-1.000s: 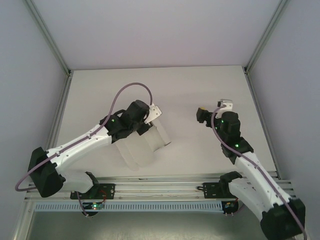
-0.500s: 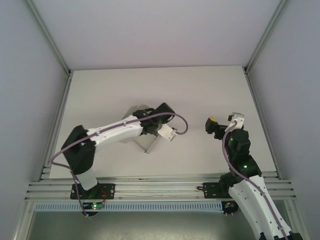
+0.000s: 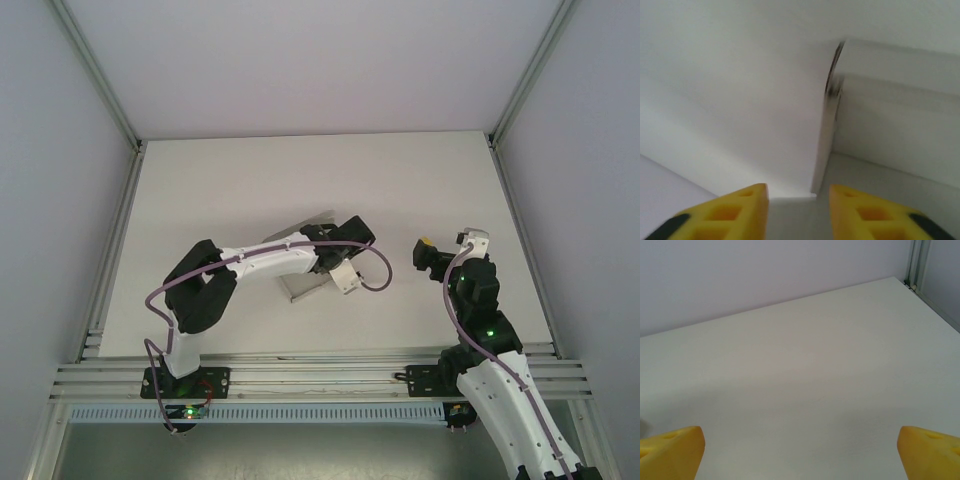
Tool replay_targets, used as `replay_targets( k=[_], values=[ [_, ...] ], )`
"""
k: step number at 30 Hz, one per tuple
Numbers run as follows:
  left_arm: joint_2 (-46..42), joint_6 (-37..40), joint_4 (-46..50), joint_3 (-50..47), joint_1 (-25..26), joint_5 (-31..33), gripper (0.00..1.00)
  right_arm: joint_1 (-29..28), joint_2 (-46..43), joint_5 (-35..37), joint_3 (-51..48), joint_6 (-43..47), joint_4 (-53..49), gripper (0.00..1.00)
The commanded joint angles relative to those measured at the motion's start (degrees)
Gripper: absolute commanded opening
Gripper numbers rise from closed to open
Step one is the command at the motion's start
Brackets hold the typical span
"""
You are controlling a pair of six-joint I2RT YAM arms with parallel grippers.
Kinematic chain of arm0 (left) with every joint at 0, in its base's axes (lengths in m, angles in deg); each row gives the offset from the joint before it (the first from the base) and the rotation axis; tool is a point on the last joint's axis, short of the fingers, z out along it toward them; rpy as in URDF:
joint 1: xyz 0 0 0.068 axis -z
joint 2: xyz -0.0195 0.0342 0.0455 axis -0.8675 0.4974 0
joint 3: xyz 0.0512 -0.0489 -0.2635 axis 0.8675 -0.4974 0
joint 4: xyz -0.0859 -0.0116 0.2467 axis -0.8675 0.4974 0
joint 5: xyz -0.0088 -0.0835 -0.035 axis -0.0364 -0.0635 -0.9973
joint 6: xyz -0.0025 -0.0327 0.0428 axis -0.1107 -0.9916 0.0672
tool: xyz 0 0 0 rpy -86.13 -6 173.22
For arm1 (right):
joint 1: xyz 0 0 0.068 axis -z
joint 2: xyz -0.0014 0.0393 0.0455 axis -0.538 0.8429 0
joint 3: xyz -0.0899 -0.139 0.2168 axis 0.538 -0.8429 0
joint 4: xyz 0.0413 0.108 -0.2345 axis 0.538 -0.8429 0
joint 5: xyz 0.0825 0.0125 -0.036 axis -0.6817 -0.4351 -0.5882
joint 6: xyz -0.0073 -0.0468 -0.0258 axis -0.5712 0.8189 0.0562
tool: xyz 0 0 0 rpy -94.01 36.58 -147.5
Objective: Assemble paper box
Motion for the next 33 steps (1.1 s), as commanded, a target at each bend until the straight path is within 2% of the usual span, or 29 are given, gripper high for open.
replay_targets(
  k=[1, 2, 4, 5, 6, 9, 12, 15, 17, 19, 22, 24, 25, 27, 30, 31, 33],
  values=[
    [-0.67, -6.47, 5.40, 3.66, 0.57, -1.64, 0.50, 0.83, 0.39, -0.97, -0.63, 0.74, 0.44, 0.98],
    [-1.35, -7.21, 5.59, 3.40, 0.63, -2.63, 0.54, 0.83, 0.56, -1.61, -0.44, 0.69, 0.32, 0.98],
    [-3.43, -8.82, 4.25, 1.87, 0.64, -4.71, 0.71, 0.86, 0.99, -2.90, -0.19, 0.75, 0.50, 0.98],
    [-4.54, -10.28, 3.37, 1.25, 0.60, -5.70, 0.98, 0.84, 1.26, -3.37, -0.18, 0.79, 0.66, 0.98],
    [-5.90, -12.19, 1.88, 0.51, 0.56, -6.42, 1.00, 0.91, 1.60, -3.84, -0.11, 0.87, 0.83, 0.98],
    [-11.43, -21.14, -3.75, -1.92, 0.60, -7.93, 1.00, 0.93, 4.25, -6.87, 0.41, 1.04, 1.19, 0.98],
    [-16.93, -38.53, -9.23, -2.50, -0.77, -5.90, 1.00, 0.67, 8.31, -12.78, 1.26, 1.48, 3.07, 0.98],
    [-24.14, -61.78, -14.67, -6.44, -3.71, -3.95, 1.00, -1.60, 13.08, -18.29, 1.72, 1.26, 6.49, 0.98],
    [-29.87, -77.18, -20.04, -12.77, -4.68, 0.73, 1.00, -5.43, 16.53, -16.77, 2.14, 0.40, 8.08, 0.98],
    [-37.04, -91.55, -25.82, -21.88, -5.15, 4.73, 1.00, -11.57, 20.57, -11.45, 3.08, 0.46, 8.83, 0.98],
    [-48.60, -106.01, -30.92, -35.32, -5.43, 10.13, 1.00, -19.57, 27.34, -5.43, 5.27, 1.01, 9.62, 0.98],
    [-55.69, -117.95, -29.44, -41.81, -6.37, 15.89, 1.00, -22.45, 31.54, -4.02, 7.40, 2.51, 10.15, 0.98],
    [-58.36, -119.77, -27.71, -43.55, -7.84, 15.11, 1.00, -23.09, 33.08, -4.07, 8.45, 3.83, 10.44, 0.98],
    [-61.78, -118.01, -21.78, -44.10, -12.10, 6.41, 1.00, -23.13, 35.59, -6.09, 11.13, 8.93, 10.71, 0.98],
    [-61.11, -115.79, -18.89, -44.00, -17.42, -0.44, 1.00, -22.20, 38.74, -8.58, 16.21, 17.15, 10.63, 0.98],
    [-59.97, -114.51, -18.68, -43.85, -18.92, -3.30, 1.00, -21.25, 40.04, -11.08, 18.15, 19.21, 9.76, 0.98],
    [-56.86, -110.71, -18.89, -43.11, -21.03, -9.63, 1.00, -17.98, 43.29, -21.06, 21.97, 23.66, 8.00, 0.98]
  ],
)
